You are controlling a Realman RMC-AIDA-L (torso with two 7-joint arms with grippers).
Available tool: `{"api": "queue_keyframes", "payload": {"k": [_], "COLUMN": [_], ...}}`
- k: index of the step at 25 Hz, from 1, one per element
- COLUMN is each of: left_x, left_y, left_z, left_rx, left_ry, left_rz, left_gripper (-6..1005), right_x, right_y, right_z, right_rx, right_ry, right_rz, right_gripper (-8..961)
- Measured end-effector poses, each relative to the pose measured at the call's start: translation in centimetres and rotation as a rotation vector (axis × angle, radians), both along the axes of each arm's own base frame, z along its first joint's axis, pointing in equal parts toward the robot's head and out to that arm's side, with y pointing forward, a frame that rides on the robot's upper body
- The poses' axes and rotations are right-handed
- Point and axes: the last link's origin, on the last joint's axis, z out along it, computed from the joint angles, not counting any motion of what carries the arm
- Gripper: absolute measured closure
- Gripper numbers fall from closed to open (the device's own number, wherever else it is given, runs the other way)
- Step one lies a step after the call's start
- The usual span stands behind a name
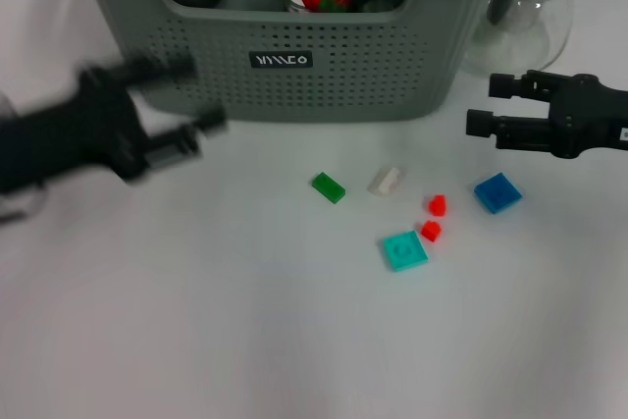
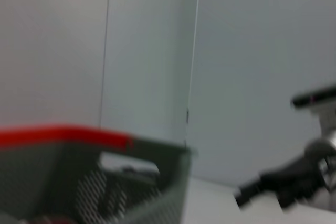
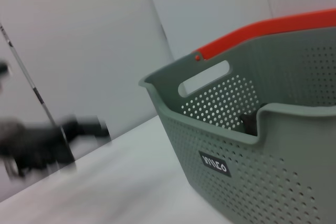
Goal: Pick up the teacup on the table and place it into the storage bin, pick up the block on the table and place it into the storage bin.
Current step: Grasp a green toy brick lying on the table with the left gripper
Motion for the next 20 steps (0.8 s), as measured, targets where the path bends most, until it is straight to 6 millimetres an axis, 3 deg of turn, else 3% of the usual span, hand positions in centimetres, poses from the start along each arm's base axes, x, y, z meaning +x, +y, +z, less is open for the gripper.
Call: {"api": "queue_keyframes", "payload": {"k": [5, 11, 15, 20], "left_x": [-1.2, -0.8, -0.2, 0.0], "left_y": [0.3, 1.5, 1.4, 1.2], "left_z": [-6.6, -11.8, -13.8, -14.2], "left_rx": [-0.032, -0.032, -0.035, -0.050], "left_ry": [0.076, 0.171, 0.210, 0.206], "left_rz": [0.040, 0.087, 0.062, 0.067], "left_gripper": [341, 341, 341, 340], "right_x": [0.2, 0.1, 0.1, 0.3], "right_y": [0.1, 0.1, 0.1, 0.0], "right_z": [0.3, 0.3, 0.2, 0.2], "right_rx": [-0.002, -0.006, -0.009, -0.008], "right_ry": [0.002, 0.005, 0.004, 0.005], "right_rz": [-0.017, -0.020, -0.022, -0.028], "right_gripper": [96, 96, 96, 98]}}
